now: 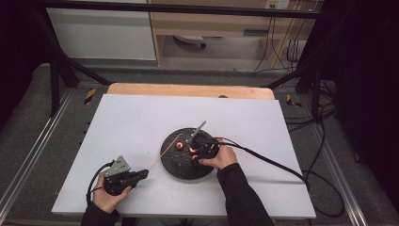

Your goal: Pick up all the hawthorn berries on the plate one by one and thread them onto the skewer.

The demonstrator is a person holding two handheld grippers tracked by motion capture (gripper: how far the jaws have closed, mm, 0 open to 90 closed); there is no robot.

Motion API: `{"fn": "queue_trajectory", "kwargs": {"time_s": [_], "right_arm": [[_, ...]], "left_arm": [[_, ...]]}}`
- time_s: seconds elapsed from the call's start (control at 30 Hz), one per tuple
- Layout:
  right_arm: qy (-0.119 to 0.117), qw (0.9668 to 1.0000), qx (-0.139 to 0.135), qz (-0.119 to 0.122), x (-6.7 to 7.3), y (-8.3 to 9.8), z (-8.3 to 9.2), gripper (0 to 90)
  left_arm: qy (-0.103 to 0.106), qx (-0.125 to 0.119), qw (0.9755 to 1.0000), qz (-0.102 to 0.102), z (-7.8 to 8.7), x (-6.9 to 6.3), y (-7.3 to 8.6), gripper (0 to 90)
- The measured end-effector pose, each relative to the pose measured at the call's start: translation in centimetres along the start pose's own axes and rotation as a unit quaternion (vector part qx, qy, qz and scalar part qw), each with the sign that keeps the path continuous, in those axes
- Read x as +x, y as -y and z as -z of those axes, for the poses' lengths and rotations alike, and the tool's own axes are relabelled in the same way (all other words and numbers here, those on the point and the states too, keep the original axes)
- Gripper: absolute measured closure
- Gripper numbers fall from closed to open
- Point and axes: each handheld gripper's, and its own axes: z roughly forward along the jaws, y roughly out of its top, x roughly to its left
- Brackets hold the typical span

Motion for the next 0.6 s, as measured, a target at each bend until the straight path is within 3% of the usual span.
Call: {"fn": "queue_trajectory", "kwargs": {"time_s": [0.43,0.6], "right_arm": [[-0.01,0.9998,0.006,-0.014,-0.3,-0.1,-0.1,62.2],[-0.013,0.9989,-0.027,-0.035,-0.2,-0.2,1.0,62.3]], "left_arm": [[0.001,0.002,1.0,-0.003,0.0,-0.1,0.0,88.2],[-0.001,0.0,1.0,-0.002,0.0,-0.1,0.0,88.2]]}}
